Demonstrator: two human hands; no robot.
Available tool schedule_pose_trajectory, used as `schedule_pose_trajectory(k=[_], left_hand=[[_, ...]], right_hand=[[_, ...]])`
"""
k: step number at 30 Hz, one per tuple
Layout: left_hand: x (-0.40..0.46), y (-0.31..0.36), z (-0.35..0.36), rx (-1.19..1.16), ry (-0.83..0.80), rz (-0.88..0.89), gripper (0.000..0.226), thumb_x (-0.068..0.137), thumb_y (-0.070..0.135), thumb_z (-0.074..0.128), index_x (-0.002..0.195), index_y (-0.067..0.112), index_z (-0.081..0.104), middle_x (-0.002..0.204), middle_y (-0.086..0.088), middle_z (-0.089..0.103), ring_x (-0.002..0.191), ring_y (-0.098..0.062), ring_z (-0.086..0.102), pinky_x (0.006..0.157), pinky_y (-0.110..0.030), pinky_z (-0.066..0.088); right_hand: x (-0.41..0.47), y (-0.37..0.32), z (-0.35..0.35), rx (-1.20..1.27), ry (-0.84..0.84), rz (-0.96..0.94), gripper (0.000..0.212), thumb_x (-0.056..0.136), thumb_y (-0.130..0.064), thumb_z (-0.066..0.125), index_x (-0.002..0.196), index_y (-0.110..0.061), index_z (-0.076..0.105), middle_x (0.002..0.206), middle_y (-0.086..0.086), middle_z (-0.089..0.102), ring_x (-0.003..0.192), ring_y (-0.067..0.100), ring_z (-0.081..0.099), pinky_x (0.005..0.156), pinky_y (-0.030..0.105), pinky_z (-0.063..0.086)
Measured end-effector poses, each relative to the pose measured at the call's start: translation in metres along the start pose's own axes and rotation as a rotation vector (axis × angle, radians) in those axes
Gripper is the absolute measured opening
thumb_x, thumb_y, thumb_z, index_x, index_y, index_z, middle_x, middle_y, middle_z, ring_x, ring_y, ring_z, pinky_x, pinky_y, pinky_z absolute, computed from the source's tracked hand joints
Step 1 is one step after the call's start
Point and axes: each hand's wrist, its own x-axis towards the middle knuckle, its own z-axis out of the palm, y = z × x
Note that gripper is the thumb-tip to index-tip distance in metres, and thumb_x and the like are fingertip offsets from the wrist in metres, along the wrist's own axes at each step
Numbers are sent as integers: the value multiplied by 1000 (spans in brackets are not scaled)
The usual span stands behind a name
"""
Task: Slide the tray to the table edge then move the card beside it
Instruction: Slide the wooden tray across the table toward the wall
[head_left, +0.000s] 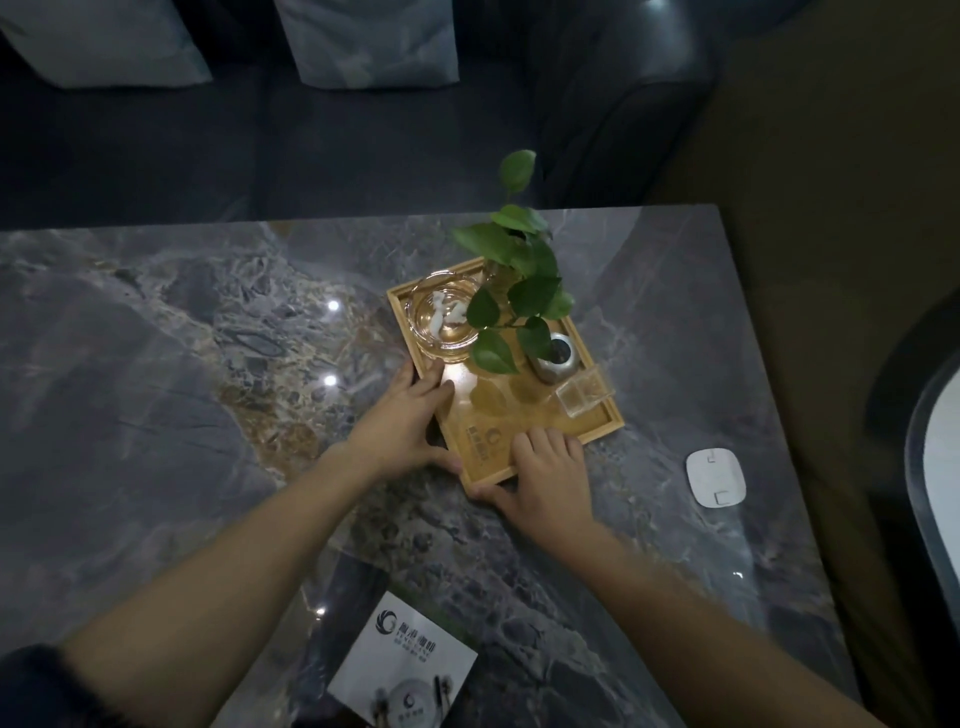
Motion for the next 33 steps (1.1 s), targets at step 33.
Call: schedule_pose_trajectory(k=[33], left_hand=[[-30, 79, 72, -329, 248, -278, 69, 88, 29, 70, 150, 21, 39, 165, 3, 13, 153, -29, -7, 121, -36, 7]], right_hand=[[-12, 100, -22, 141, 103, -49, 27, 81, -15, 69, 107, -10, 67, 113, 8, 67, 110, 32, 55, 94, 48, 47]])
